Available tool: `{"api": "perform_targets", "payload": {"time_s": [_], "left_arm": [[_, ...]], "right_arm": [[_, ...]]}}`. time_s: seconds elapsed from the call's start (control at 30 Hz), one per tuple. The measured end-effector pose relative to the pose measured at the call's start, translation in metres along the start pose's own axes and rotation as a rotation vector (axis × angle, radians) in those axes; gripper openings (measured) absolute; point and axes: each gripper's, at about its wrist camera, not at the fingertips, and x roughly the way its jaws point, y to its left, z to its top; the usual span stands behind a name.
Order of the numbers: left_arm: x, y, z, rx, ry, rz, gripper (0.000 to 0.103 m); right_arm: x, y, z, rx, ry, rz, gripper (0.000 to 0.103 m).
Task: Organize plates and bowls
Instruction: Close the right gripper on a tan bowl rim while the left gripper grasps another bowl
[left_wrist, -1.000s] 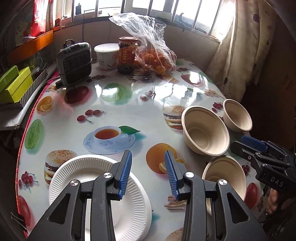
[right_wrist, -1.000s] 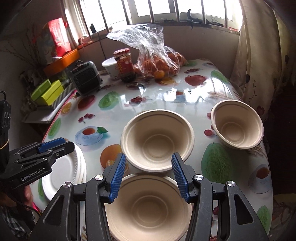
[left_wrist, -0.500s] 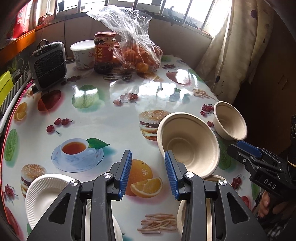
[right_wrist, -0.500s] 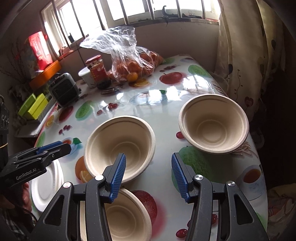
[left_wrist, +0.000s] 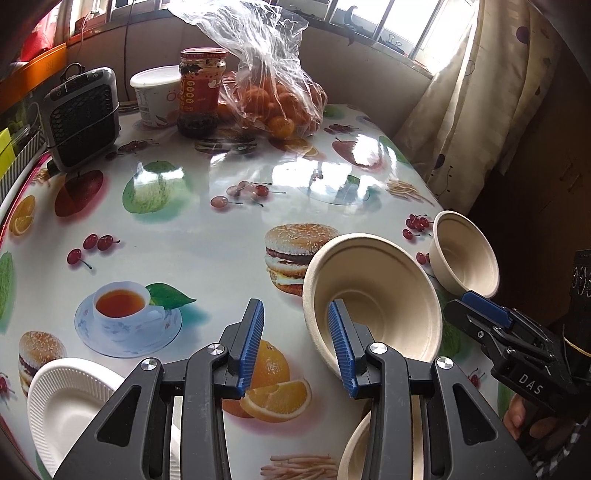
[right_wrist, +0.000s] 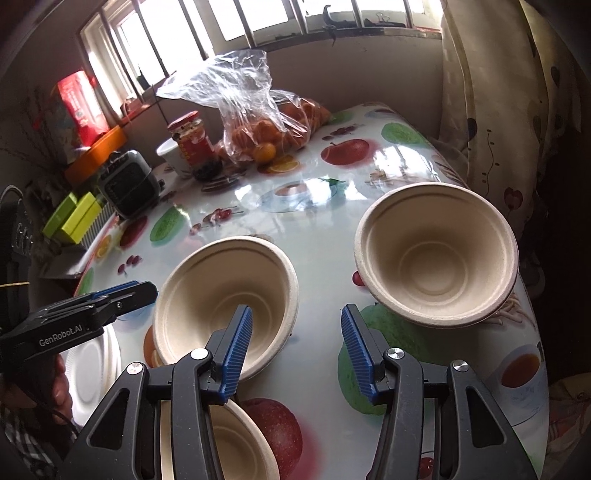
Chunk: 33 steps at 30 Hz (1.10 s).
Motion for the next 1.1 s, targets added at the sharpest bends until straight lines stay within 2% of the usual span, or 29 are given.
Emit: {"api": "perform_targets", "payload": {"time_s": [0.13,0.3,0.37,0.57,0.9,1.1], "left_arm": [[0.006,0.002,0.0,-0.014,0.015,-0.006,0.034],[0.01,0.003,-0.001,-0.024,0.022,-0.01,0.033],[0.01,0.004,0.0,-0.028,0.022,-0.007,0.029],[0.014,0.005,0.0,-0.031,0.035,-0.006,0.02],[0.017,0.004,0.001,-0.035,0.038,-0.013,0.019],[0.017,0.002,0.001,-0.035,0.039,-0.022,0.012]], "right_arm": [[0.006,0.0,0.001,-0.001,0.009,0.022,0.038],[0.011,-0.001,0.001,0.007,0.02,0.054,0.034],[0.012,-0.002,0.0,0.012,0.023,0.06,0.028],[0.016,-0.003,0.0,0.017,0.031,0.072,0.027],[0.017,0.0,0.0,0.012,0.032,0.089,0.017],[0.017,0.002,0.002,0.005,0.031,0.092,0.014]]}}
